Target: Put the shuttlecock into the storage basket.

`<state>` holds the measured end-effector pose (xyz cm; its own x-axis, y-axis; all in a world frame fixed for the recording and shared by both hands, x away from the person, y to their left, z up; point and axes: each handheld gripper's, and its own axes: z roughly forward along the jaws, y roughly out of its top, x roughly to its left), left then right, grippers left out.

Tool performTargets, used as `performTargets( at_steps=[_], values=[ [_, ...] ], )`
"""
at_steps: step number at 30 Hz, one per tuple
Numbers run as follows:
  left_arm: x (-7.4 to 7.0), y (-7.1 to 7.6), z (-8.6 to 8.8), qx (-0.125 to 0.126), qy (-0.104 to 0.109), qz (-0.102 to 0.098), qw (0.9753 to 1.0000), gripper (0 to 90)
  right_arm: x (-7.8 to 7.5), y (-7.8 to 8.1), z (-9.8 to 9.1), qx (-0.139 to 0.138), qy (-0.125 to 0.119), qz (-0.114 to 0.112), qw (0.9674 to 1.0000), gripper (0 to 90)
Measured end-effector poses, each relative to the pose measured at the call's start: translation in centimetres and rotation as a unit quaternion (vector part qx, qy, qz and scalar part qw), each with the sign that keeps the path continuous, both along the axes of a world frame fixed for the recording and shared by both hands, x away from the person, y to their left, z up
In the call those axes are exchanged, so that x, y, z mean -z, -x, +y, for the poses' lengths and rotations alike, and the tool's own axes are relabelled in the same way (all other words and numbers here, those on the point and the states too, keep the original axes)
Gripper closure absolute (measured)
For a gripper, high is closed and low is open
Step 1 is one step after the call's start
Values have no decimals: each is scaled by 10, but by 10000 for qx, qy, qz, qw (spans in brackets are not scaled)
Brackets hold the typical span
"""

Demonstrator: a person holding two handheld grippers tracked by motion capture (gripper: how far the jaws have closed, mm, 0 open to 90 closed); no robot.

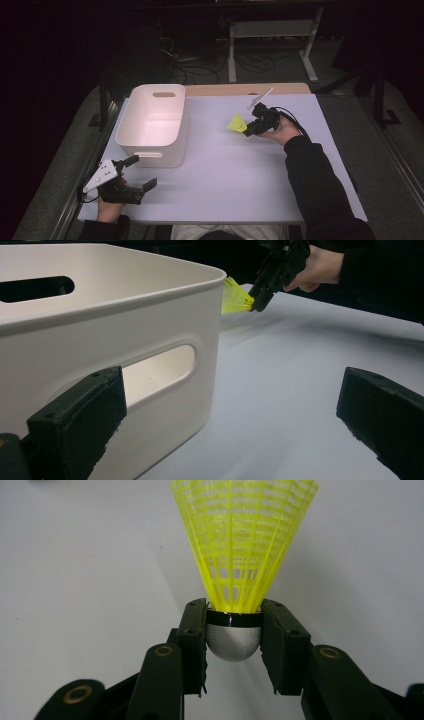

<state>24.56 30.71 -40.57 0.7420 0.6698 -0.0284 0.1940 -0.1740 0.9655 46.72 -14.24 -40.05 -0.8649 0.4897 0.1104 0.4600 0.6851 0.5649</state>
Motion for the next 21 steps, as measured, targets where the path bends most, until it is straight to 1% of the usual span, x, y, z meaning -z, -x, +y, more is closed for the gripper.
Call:
performTargets(
  at_steps=[4, 5, 17, 21],
  values=[
    [0, 0, 0, -21, -3, -6, 10000, 0, -2, 1, -2, 34, -3, 11, 10000, 634],
    [0, 0, 0, -31, -4, -11, 10000, 0, -4, 2, -3, 70, -34, 9, 10000, 635],
    [0, 0, 0, -34, -5, -12, 10000, 0, -11, 6, -4, -1, -155, 6, 9999, 635],
    [0, 0, 0, -27, 0, -14, 10000, 0, -16, 10, -1, 13, -179, 33, 9998, 635]
  ],
)
